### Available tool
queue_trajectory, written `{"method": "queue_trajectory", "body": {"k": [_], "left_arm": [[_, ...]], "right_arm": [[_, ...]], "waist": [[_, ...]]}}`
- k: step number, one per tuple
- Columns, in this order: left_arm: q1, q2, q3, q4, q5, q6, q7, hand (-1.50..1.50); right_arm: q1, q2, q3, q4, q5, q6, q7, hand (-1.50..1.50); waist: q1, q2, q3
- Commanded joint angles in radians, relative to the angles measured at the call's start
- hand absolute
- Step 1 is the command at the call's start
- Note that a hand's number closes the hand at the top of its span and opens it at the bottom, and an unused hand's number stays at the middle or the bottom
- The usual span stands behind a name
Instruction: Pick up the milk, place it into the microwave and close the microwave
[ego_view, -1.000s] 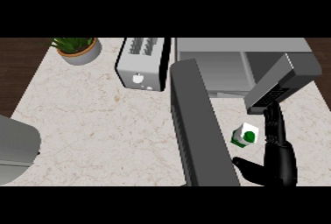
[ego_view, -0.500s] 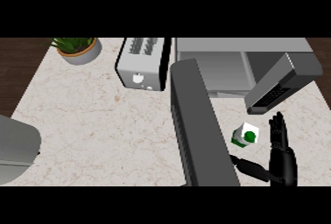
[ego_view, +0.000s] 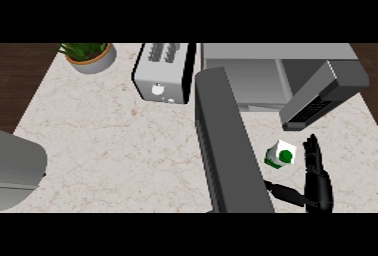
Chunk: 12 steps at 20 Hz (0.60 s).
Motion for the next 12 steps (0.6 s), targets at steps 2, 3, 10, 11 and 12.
{"method": "queue_trajectory", "body": {"k": [2, 3, 10, 11, 12], "left_arm": [[-0.063, 0.034, 0.047, 0.0, 0.037, 0.024, 0.055, -1.5], [-0.006, -0.006, 0.053, 0.051, 0.027, -0.056, -0.045, -1.5], [-0.003, -0.004, 0.01, 0.007, 0.012, -0.036, -0.024, -1.5], [0.021, -0.015, -0.062, -0.018, -0.039, 0.026, -0.002, -1.5], [0.027, -0.015, -0.012, -0.037, 0.015, -0.016, 0.025, -1.5]], "right_arm": [[-0.066, -0.032, -0.055, 0.187, -0.008, 0.026, -0.128, -1.5], [-0.081, -0.011, -0.062, 0.252, -0.011, 0.016, -0.168, -1.5], [-0.263, -0.048, -0.127, 0.503, -0.008, -0.012, -0.244, -1.5], [-0.198, -0.046, -0.095, 0.442, 0.004, 0.005, -0.248, -1.5], [-0.223, -0.072, -0.107, 0.463, -0.004, 0.022, -0.244, -1.5]], "waist": [[-0.002, 0.001, 0.0], [0.001, 0.0, 0.0], [0.006, 0.002, 0.001], [0.0, 0.001, 0.0], [0.001, 0.0, 0.0]]}}
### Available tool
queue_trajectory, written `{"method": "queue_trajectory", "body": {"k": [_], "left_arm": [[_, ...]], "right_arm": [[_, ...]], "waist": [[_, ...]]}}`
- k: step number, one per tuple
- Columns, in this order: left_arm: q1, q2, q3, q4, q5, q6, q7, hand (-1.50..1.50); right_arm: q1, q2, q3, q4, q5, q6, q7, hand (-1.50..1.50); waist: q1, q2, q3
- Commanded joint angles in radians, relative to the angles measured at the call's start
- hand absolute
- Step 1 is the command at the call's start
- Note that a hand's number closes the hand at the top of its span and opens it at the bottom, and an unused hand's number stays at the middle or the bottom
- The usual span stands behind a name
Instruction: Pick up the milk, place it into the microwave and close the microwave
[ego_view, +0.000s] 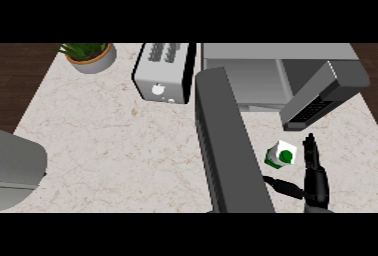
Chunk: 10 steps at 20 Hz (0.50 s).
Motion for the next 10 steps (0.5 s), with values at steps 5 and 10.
{"method": "queue_trajectory", "body": {"k": [5, 10], "left_arm": [[-0.045, 0.032, 0.063, -0.022, 0.076, 0.004, 0.078, -1.5], [0.031, -0.004, 0.017, -0.059, 0.05, -0.028, 0.033, -1.5]], "right_arm": [[-0.159, -0.042, -0.045, 0.294, -0.005, 0.064, -0.147, 1.5], [-0.187, -0.024, -0.028, 0.322, 0.057, -0.046, -0.292, 1.5]], "waist": [[0.002, 0.001, 0.001], [0.011, 0.002, 0.001]]}}
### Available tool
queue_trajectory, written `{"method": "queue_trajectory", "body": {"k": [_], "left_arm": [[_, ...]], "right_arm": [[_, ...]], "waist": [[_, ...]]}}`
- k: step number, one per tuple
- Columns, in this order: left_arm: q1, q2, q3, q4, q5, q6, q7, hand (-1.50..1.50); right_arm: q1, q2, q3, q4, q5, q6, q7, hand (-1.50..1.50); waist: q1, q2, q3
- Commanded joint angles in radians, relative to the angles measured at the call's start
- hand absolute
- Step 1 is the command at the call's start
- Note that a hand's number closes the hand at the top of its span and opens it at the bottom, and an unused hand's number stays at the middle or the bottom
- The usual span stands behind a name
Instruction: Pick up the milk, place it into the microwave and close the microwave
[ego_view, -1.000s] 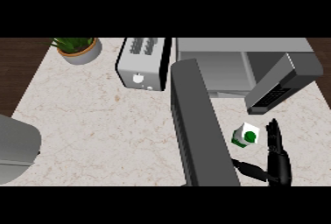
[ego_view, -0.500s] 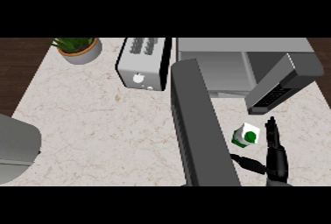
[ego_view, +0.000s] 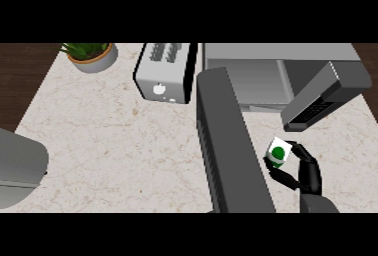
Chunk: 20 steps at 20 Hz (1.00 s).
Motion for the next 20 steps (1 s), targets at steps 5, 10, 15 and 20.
{"method": "queue_trajectory", "body": {"k": [5, 10, 15, 20], "left_arm": [[0.086, -0.017, 0.009, -0.045, 0.032, -0.033, -0.05, -1.5], [-0.04, -0.004, 0.035, 0.062, -0.002, -0.03, -0.042, -1.5], [0.007, 0.003, 0.07, 0.046, 0.047, -0.067, -0.051, -1.5], [-0.023, -0.006, 0.046, 0.002, 0.039, -0.03, 0.012, -1.5]], "right_arm": [[-0.052, 0.015, -0.019, 0.059, 0.0, -0.008, -0.147, 1.5], [-0.133, -0.068, 0.045, 0.094, 0.042, 0.192, -0.12, 1.5], [-0.188, -0.125, 0.08, 0.124, 0.053, 0.384, -0.131, 1.5], [-0.207, -0.101, 0.099, 0.091, 0.035, 0.476, -0.113, 1.5]], "waist": [[0.003, 0.0, 0.001], [0.003, 0.006, 0.003], [0.014, 0.006, 0.003], [-0.001, 0.003, 0.002]]}}
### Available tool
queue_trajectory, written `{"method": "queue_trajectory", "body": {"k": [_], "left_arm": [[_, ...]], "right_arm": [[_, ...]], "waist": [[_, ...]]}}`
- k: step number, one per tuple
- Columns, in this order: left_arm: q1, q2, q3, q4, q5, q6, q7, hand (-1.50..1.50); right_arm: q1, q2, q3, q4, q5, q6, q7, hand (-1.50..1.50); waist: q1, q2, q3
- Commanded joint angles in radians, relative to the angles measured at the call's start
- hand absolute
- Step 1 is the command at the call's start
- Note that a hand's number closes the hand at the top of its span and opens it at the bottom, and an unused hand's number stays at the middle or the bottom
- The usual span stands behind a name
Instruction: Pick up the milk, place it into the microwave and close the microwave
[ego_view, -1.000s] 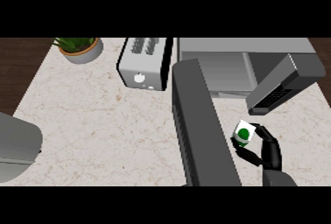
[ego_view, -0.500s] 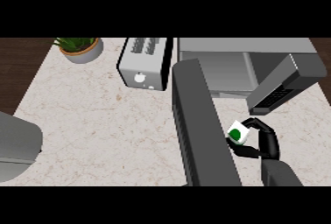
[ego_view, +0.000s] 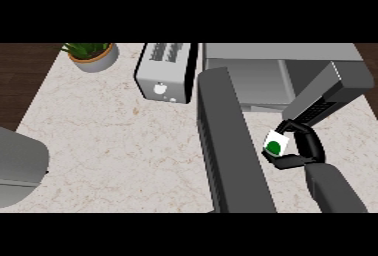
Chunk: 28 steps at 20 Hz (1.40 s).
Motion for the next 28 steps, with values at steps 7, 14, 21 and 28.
{"method": "queue_trajectory", "body": {"k": [7, 14, 21, 28], "left_arm": [[0.023, -0.011, 0.07, -0.023, 0.052, -0.015, 0.032, -1.5], [-0.022, 0.028, 0.105, 0.031, 0.08, -0.024, 0.042, -1.5], [-0.024, 0.016, 0.082, 0.05, 0.051, -0.029, 0.032, -1.5], [0.0, 0.017, 0.124, 0.116, 0.073, -0.119, -0.039, -1.5]], "right_arm": [[0.002, 0.065, 0.063, -0.254, -0.008, 0.02, 0.133, 1.5], [-0.093, 0.099, 0.054, -0.288, 0.007, -0.077, 0.262, 1.5], [-0.295, 0.148, 0.081, -0.153, 0.131, -0.304, 0.34, 1.5], [-0.435, 0.13, 0.04, 0.066, 0.184, -0.436, 0.329, 1.5]], "waist": [[-0.018, -0.009, -0.002], [-0.01, -0.004, -0.002], [0.01, 0.001, -0.001], [0.044, 0.012, -0.001]]}}
